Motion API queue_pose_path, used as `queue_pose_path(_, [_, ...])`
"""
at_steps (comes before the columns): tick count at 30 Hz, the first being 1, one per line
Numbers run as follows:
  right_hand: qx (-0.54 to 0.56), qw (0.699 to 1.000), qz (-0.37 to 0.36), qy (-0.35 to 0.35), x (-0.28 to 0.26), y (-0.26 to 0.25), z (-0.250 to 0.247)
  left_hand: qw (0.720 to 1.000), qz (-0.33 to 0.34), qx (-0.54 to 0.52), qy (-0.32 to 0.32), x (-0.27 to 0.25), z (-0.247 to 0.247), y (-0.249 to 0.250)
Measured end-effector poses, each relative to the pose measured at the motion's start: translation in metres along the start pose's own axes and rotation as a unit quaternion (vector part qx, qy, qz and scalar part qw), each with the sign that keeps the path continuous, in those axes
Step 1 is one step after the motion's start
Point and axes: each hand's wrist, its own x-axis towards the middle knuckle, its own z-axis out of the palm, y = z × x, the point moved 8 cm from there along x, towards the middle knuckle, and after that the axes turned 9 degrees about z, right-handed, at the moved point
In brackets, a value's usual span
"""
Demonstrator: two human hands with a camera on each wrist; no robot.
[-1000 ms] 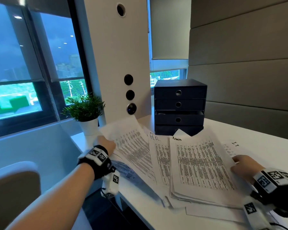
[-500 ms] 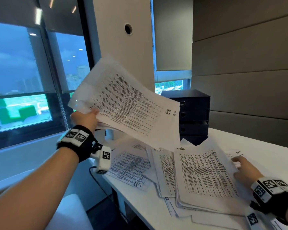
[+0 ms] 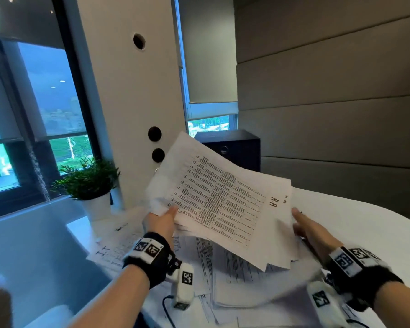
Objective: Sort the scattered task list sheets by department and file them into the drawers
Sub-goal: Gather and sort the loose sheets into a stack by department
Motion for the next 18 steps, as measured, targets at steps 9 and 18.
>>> queue_pose_path(9, [-0.17,0.979,0.008,0.111,0.026,0.014,-0.023,0.987,0.052,0.078,-0.13,-0.01,0.027,0.003])
queue_pose_path(18, [-0.172,0.979,0.008,0.107,0.033,0.019,-0.016,0.97,0.054,0.154,-0.178,0.009,0.012,-0.003])
